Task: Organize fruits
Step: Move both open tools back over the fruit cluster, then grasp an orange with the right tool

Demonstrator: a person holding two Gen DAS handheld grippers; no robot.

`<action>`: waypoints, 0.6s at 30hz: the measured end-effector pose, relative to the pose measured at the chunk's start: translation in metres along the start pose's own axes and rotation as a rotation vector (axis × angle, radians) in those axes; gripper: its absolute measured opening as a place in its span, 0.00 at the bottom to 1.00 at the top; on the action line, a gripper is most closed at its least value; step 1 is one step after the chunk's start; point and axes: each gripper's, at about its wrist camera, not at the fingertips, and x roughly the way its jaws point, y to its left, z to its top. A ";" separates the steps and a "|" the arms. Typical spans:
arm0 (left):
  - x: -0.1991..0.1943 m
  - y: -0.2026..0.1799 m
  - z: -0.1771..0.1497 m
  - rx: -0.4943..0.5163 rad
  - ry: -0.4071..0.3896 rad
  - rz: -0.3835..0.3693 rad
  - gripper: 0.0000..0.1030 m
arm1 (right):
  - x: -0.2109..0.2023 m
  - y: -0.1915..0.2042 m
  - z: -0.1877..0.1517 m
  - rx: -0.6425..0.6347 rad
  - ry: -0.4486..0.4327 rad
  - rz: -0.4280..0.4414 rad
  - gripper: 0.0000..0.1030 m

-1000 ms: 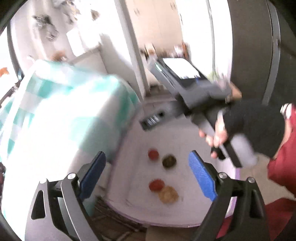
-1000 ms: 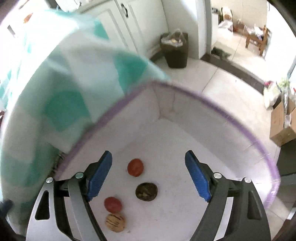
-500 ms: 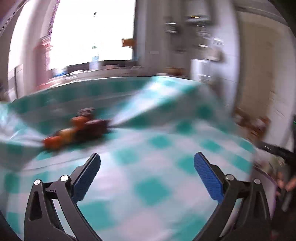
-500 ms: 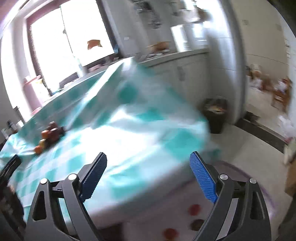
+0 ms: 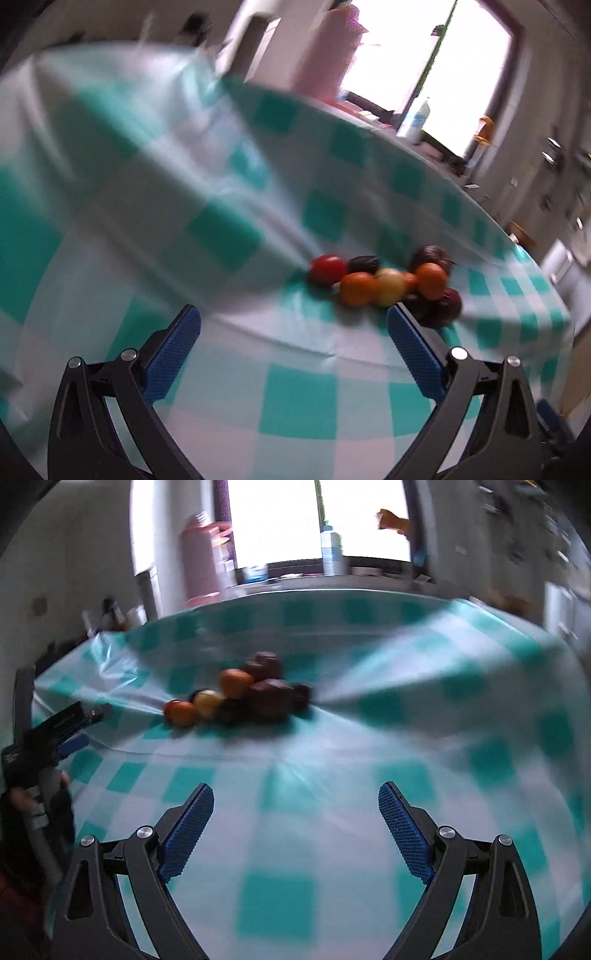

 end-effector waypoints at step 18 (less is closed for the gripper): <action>-0.008 0.004 -0.006 -0.061 0.003 -0.012 0.98 | 0.178 0.088 0.107 -0.147 0.080 -0.074 0.69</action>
